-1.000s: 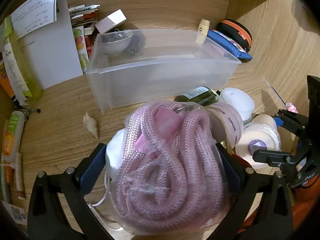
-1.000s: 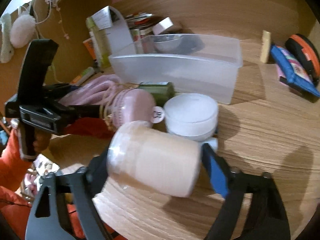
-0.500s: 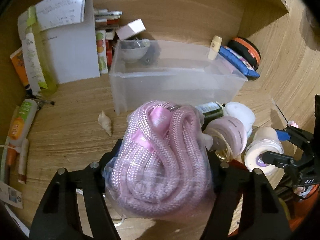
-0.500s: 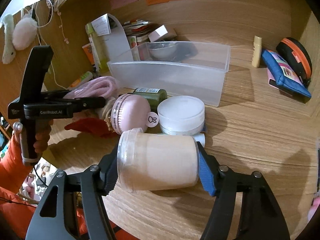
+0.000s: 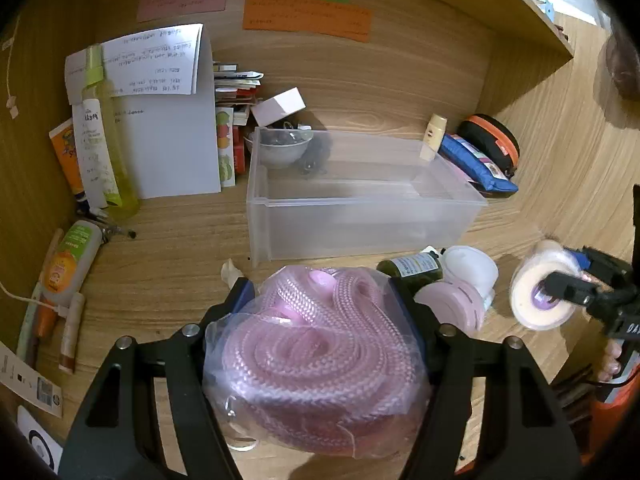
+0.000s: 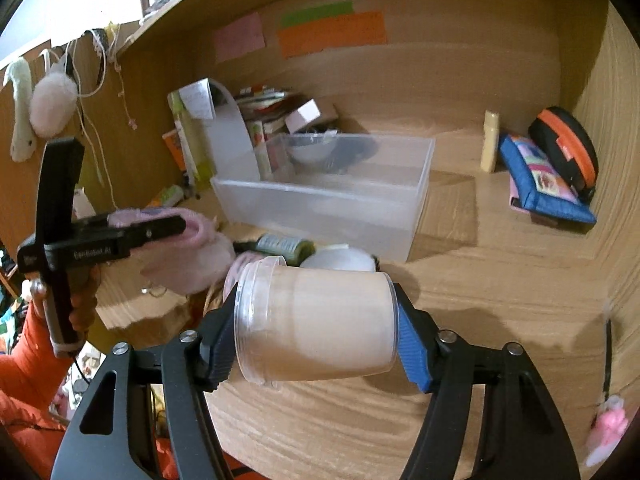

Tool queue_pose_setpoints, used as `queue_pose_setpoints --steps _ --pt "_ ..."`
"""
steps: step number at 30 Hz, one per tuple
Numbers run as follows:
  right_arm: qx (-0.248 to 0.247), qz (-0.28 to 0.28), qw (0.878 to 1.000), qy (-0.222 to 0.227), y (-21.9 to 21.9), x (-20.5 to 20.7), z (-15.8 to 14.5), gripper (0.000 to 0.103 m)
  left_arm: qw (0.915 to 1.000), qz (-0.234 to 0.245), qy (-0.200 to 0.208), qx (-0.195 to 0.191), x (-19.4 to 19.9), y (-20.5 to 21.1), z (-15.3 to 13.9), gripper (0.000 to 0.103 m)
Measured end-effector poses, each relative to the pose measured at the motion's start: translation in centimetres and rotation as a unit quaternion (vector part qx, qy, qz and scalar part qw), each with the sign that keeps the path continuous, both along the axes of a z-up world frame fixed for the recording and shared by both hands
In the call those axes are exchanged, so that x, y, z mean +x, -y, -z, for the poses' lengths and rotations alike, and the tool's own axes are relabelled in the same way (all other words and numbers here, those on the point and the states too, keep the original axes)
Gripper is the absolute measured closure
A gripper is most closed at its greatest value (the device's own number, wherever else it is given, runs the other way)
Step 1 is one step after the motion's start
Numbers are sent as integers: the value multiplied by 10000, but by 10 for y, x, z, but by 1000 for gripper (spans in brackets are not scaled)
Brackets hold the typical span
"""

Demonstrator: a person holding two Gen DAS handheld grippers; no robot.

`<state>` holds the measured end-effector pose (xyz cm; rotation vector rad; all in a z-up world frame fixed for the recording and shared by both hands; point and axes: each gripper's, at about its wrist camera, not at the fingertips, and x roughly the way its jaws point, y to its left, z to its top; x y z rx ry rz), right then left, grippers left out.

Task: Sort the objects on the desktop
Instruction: 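Carry the bagged pink rope with left tool while right tool carries cream jar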

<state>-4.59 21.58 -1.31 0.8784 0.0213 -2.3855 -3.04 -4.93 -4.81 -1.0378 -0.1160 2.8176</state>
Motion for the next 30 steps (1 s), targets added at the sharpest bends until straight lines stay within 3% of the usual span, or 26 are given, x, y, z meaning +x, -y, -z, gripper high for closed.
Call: queue_pose_setpoints --steps 15,30 --pt "-322 109 9992 -212 -4 -29 -26 39 9984 5 -450 339 -9 1 -39 37" --pt "-380 149 9984 -381 -1 -77 -48 39 9969 -7 -709 347 -44 -1 -66 37"
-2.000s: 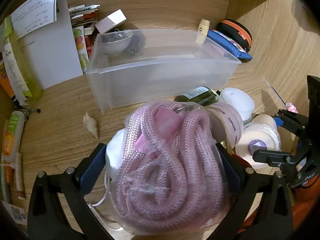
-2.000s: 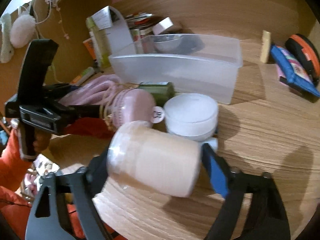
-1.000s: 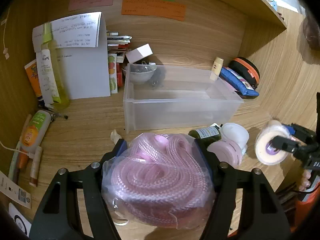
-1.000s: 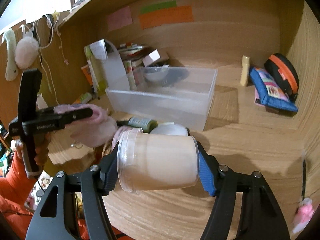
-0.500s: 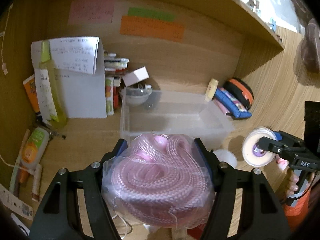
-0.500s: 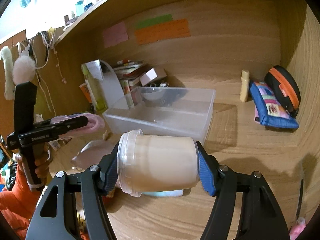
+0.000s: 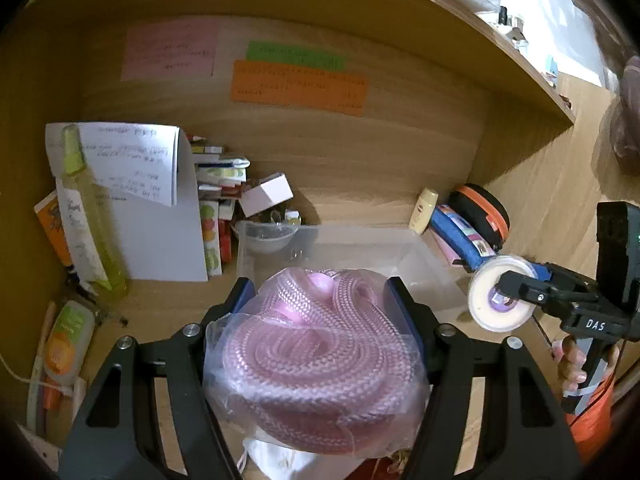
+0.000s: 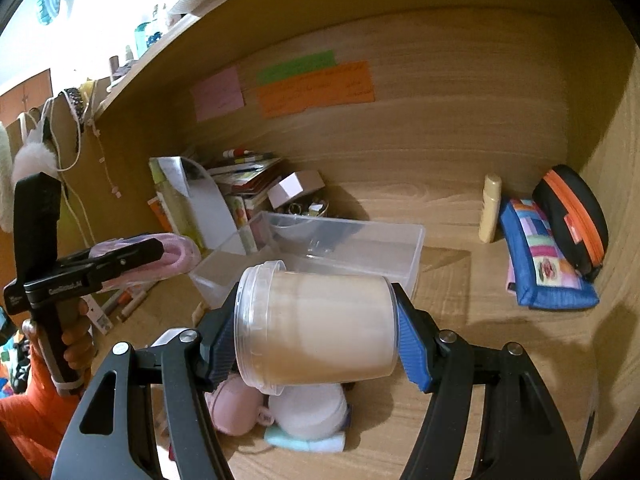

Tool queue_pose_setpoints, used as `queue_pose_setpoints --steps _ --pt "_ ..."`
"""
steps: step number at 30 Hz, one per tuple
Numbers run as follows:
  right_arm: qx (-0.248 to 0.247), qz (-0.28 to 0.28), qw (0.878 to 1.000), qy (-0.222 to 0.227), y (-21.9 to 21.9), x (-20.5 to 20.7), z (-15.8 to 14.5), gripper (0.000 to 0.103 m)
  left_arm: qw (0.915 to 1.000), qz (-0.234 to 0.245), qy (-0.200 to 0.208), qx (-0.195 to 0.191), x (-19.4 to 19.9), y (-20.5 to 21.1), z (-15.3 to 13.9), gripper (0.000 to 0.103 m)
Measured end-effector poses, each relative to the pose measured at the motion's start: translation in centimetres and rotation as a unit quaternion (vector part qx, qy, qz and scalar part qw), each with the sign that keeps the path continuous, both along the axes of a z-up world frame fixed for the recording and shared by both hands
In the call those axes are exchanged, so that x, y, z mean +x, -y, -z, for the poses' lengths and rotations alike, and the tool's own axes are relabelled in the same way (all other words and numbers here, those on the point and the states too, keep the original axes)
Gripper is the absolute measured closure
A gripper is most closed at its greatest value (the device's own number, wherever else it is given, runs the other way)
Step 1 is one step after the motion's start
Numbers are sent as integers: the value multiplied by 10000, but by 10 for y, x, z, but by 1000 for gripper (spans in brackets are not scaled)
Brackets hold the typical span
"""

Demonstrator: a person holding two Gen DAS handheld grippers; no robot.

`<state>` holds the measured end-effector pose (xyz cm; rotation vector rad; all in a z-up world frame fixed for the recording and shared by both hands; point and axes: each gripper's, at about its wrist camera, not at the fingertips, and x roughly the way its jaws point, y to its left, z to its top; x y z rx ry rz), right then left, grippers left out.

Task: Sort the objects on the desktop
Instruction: 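Carry the bagged pink rope with left tool while right tool carries cream jar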

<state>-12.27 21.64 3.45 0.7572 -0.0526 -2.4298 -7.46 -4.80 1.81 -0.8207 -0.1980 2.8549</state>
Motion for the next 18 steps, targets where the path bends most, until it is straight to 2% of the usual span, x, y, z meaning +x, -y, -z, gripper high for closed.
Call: queue_pose_setpoints --steps 11,18 --pt "85 -39 9999 141 18 -42 3 39 9999 2 32 127 -38 3 -7 37" --pt "214 -185 9992 272 39 -62 12 39 9997 7 191 147 -67 -1 0 37"
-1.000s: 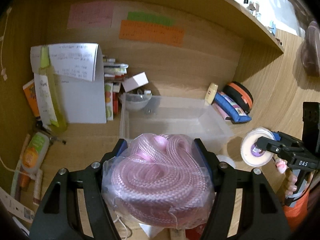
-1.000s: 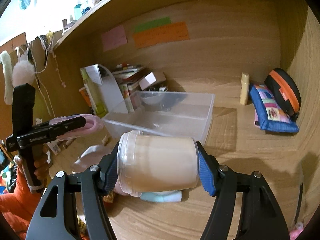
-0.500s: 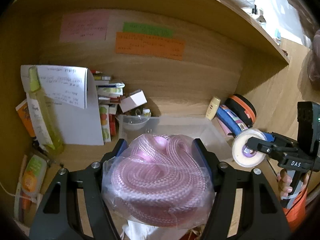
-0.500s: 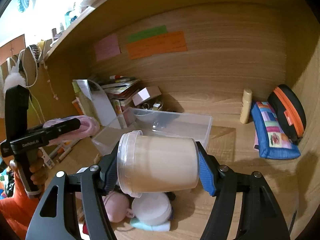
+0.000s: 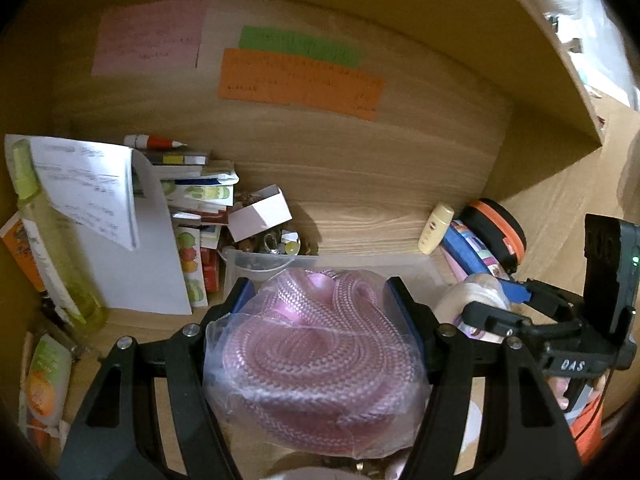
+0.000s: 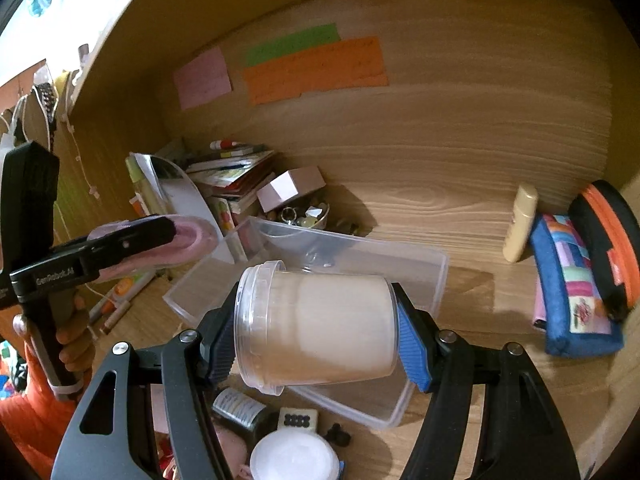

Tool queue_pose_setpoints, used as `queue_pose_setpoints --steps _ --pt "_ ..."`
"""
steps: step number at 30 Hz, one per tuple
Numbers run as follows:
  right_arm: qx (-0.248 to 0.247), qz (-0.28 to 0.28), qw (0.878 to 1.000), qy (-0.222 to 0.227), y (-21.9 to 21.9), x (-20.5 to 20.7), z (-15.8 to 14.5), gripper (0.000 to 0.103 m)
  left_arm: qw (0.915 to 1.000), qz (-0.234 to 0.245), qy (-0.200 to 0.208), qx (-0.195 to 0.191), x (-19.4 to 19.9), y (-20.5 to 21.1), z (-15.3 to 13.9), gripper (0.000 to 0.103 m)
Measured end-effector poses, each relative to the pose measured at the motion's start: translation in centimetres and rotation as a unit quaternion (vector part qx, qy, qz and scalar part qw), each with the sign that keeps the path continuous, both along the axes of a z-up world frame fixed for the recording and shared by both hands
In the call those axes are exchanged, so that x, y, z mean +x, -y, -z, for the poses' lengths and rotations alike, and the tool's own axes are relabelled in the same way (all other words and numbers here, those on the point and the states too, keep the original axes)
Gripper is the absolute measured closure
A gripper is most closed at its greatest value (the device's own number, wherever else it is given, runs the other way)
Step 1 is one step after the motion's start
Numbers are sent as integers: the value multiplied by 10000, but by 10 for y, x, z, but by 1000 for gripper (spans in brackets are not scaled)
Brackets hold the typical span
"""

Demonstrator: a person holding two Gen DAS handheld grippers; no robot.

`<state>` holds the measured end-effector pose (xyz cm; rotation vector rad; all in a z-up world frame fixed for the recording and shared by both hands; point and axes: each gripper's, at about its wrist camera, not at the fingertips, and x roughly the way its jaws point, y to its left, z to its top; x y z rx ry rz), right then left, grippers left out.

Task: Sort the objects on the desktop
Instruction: 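Carry the bagged pink rope with left tool while right tool carries cream jar, then lower rope bag into clear box with left tool while right tool releases jar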

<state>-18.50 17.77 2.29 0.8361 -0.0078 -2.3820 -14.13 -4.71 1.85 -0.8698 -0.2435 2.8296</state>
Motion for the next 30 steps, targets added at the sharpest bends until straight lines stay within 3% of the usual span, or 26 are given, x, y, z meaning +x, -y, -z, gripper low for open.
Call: queue_pose_setpoints --steps 10,30 --pt "296 -96 9992 243 22 -18 28 39 9985 39 522 173 -41 -7 35 37" --pt "664 -6 9967 466 30 -30 52 39 9954 78 817 -501 -54 -37 67 37"
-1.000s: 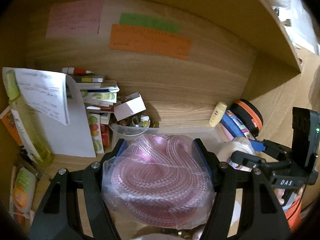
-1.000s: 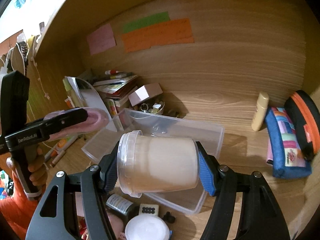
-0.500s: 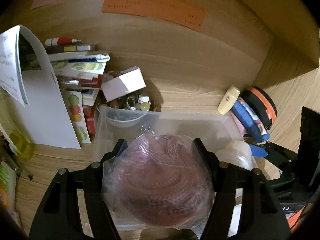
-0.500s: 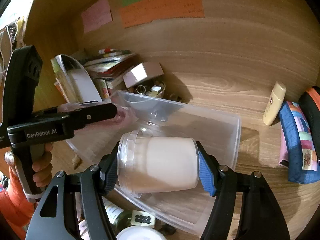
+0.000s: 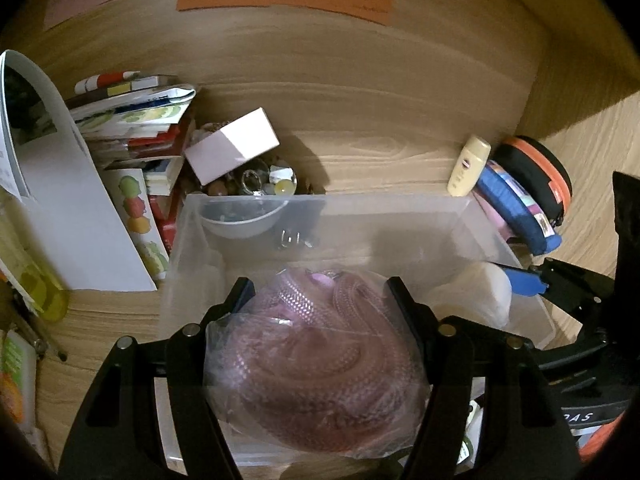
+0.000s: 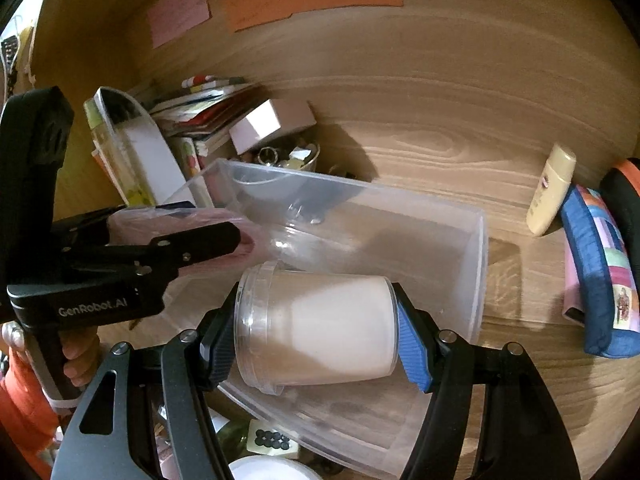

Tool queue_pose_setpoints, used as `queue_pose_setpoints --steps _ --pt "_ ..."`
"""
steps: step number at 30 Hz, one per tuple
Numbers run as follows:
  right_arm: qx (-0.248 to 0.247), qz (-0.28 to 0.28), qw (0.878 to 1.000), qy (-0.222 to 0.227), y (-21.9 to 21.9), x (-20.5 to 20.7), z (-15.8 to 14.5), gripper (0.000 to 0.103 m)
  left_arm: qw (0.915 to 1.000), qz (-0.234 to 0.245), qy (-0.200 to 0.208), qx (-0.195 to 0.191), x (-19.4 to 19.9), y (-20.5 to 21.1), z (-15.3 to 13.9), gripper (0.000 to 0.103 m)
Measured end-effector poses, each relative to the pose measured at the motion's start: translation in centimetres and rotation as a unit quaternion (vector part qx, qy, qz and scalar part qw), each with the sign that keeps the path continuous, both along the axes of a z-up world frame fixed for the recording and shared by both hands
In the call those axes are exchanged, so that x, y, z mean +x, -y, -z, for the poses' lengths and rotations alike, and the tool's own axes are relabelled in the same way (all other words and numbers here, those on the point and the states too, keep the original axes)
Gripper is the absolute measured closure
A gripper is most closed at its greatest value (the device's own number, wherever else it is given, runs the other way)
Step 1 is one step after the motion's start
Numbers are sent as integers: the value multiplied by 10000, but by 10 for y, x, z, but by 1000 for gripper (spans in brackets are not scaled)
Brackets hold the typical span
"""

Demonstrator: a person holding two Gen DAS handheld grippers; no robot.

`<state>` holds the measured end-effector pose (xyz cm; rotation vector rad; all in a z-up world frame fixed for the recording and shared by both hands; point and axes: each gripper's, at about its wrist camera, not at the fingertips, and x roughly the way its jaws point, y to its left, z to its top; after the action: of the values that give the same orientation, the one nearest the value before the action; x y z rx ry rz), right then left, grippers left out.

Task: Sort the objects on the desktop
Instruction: 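Lower rope bag into clear box with left tool while right tool releases jar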

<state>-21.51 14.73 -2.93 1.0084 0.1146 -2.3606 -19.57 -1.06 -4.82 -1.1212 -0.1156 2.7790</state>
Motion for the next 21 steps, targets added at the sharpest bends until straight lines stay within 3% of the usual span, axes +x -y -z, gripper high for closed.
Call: queue_pose_setpoints --steps 13,21 --pt "177 -145 9997 99 3 0 5 39 9998 78 142 -139 -1 -4 7 37" --pt "191 -174 9997 -23 3 3 3 35 9999 132 65 -70 2 -3 5 25"
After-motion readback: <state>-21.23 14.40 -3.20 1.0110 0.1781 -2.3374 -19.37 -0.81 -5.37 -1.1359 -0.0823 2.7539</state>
